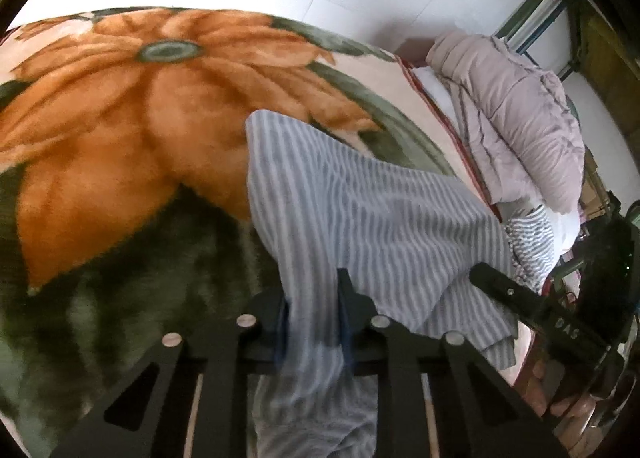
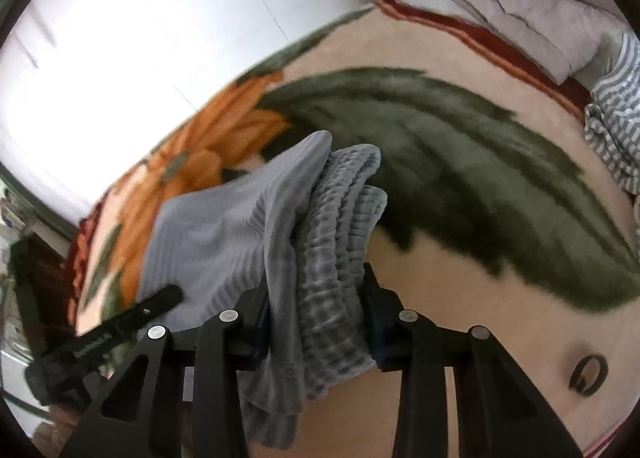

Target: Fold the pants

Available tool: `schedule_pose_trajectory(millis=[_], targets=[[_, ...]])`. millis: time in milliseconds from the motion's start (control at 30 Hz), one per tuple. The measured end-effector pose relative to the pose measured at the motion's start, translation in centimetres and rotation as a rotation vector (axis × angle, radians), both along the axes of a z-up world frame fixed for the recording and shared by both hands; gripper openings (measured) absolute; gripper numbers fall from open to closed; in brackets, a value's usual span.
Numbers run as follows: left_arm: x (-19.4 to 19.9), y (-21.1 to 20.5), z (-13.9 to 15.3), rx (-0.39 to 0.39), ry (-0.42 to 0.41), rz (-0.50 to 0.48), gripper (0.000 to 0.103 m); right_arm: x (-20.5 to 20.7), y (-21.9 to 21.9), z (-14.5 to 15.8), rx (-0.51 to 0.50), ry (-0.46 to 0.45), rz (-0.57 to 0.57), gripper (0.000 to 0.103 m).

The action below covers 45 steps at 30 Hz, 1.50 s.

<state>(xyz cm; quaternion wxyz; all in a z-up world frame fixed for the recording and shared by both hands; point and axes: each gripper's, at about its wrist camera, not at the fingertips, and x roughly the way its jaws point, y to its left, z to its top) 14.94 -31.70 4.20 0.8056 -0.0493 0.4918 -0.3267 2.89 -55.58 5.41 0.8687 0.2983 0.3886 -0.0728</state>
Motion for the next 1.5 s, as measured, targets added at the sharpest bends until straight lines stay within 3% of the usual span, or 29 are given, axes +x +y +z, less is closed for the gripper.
schedule_pose_trajectory(millis=[233,433,567,733,967,1167,1500], targets=[[-1.8,4.4,4.3,-0.013,-0.079,0.021,0.020,-1.0,4.8,3.8,0.004,-0.070,0.071,0.038],[-3.7,11.2,8.3,0.041,-0.160,0.074,0.020,-1.3,11.7,6.3,0.033,-0.113,0.168,0.038],[-5.3,16.6,9.8,0.104,-0.211,0.131,0.020,-1.0,16.9,6.7,0.057,-0.121,0.235,0.038],[-6.3,23.2,10.2,0.146,-0.214,0.210,0.020,-0.3,22.8,6.3,0.081,-0.119,0.306,0.038],[-6.7,31.1,9.1,0.196,-0.201,0.296,0.020,1.2,30.3,4.5,0.090,-0.095,0.398,0.038],[-6.1,35.6,6.0,0.197,-0.155,0.341,0.020,2.9,34.6,2.1,0.060,-0.057,0.439,0.038],[-4.7,37.6,-0.1,0.185,-0.063,0.362,0.024,3.9,35.0,-2.9,0.004,0.033,0.427,0.045]])
